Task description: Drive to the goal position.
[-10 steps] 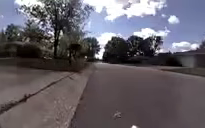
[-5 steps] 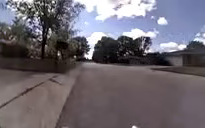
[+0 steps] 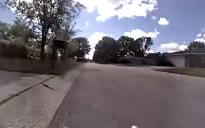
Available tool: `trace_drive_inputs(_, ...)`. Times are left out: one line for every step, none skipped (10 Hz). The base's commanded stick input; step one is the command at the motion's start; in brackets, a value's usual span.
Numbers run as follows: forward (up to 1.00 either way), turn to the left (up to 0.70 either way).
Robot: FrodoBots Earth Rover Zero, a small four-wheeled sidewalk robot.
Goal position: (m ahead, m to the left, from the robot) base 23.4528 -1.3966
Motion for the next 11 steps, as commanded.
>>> trace_drive_inputs(0.85,0.0)
trace_drive_inputs(0.85,0.0)
trace_drive_inputs(0.85,0.0)
trace_drive_inputs(0.85,0.0)
trace_drive_inputs(0.85,0.0)
trace_drive_inputs(0.85,0.0)
trace_drive_inputs(0.85,0.0)
trace_drive_inputs(0.85,0.0)
trace_drive_inputs(0.85,0.0)
trace_drive_inputs(0.85,0.0)
trace_drive_inputs(0.85,0.0)
